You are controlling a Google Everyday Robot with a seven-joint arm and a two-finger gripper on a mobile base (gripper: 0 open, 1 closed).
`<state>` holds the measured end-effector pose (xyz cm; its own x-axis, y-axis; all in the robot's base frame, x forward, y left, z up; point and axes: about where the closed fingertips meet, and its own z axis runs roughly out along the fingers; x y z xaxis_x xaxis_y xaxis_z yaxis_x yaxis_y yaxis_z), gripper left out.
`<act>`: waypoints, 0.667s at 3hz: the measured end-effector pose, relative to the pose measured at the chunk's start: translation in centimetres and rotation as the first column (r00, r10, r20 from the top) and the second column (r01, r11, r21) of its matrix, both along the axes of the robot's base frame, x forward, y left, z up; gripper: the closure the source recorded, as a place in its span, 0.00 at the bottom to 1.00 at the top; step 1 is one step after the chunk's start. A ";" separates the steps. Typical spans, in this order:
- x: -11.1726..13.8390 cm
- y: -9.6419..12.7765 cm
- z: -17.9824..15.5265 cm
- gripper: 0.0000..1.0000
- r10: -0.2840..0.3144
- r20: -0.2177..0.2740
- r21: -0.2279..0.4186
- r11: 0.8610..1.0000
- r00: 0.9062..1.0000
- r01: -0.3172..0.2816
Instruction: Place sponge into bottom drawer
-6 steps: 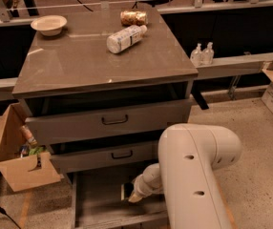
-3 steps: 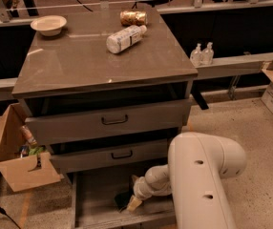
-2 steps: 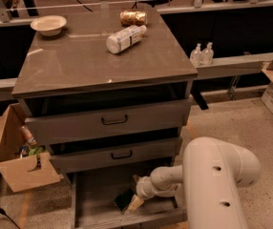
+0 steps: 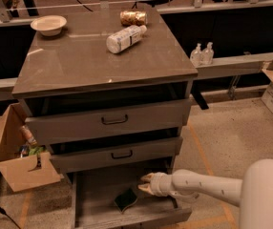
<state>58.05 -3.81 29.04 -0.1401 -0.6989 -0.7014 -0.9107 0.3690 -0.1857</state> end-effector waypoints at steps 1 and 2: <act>-1.9 -5.8 4.6 0.89 -0.088 0.014 0.022 0.996 0.996 0.088; -2.8 -12.3 9.7 1.00 -0.138 0.040 0.024 0.990 0.990 0.137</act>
Offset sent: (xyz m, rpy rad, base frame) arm -0.0709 -0.1984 0.1862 0.0964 -0.0023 -0.0790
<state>55.25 -16.10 38.77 -0.2046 -0.6596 -0.7232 -0.8425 0.4948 -0.2129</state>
